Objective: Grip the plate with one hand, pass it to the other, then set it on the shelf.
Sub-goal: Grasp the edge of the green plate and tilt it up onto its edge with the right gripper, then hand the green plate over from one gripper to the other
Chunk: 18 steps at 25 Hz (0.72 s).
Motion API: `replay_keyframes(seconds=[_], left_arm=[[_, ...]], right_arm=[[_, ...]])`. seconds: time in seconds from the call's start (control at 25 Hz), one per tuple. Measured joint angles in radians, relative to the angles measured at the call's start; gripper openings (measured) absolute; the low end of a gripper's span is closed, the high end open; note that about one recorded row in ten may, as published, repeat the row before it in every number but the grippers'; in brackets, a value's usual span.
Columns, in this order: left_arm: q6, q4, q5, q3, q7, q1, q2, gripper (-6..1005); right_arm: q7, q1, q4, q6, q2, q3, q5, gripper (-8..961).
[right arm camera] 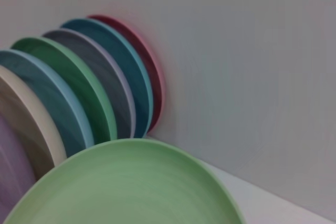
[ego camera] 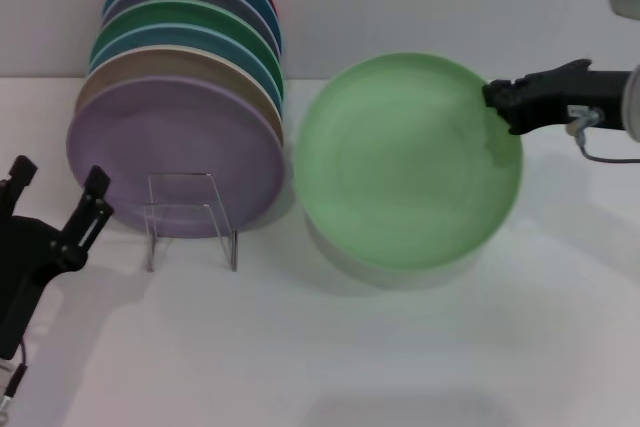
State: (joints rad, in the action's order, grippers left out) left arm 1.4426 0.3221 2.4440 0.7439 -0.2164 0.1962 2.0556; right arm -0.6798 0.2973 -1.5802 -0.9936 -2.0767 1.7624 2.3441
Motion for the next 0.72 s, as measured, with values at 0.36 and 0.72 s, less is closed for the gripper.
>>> replay_keyframes(seconds=[0.36, 0.72], left_arm=[[-0.096, 0.229, 0.138, 0.005, 0.129, -0.030, -0.063, 834], [-0.772, 0.989, 0.234, 0.160, 0.615, -0.271, -0.129, 834]], right_arm=[[-0.142, -0.153, -0.096, 0.052, -0.007, -0.011, -0.093, 14], [-0.223, -0.201, -0.110, 0.094, -0.009, -0.039, -0.106, 14]])
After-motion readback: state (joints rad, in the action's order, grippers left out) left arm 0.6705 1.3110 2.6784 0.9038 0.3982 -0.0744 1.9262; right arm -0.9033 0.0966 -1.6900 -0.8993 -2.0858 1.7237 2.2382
